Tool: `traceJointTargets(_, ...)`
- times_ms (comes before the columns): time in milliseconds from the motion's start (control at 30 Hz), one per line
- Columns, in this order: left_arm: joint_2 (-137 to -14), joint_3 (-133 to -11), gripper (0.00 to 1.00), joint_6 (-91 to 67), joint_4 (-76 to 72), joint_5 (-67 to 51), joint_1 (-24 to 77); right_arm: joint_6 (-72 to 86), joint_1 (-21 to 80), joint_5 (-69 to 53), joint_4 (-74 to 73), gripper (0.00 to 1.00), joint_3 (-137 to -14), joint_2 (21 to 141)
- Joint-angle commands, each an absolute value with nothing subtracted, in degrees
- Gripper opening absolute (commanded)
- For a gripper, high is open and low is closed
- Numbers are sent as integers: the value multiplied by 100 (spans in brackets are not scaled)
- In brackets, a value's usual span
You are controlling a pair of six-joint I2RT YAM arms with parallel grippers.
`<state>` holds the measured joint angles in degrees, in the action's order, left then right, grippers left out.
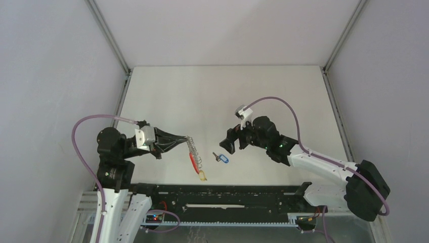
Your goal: Put the keys on the keyring
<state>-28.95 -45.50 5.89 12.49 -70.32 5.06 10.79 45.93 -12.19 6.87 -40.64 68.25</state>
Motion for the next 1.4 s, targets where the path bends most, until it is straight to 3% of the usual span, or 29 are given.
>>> traceJointTargets(0,-2911,-4738,0,263,857,-7093,458,2216,4578,-352,818,100,-4016,6668)
traceJointTargets(167,-2957,-4816,0,202,790,-7077,463,2864,4184,-342,587,100,-4266,7099)
traceJointTargets(300,-2952,-4798,0,170,782,-7041,462,2143,4040,-1153,586,98,-4456,7847)
traceJointTargets(433,-2904,-4760,0,156,779,-6991,458,1579,4279,-914,287,78,-4686,8483)
traceJointTargets(500,-2886,-4736,0,147,782,-6967,458,1307,4430,-852,385,63,-4663,8725)
traceJointTargets(567,-2879,-4727,0,134,779,-6961,464,1172,4487,-1031,311,57,-4768,8998)
traceJointTargets(1000,-2904,-4697,0,37,711,-6921,462,670,4843,-1299,515,61,-5110,9716)
traceJointTargets(1167,-2878,-4701,0,37,711,-6891,457,528,4963,-1308,338,46,-5291,9982)
traceJointTargets(1367,-2898,-4675,0,36,676,-6893,458,452,5010,-1265,157,41,-5300,10037)
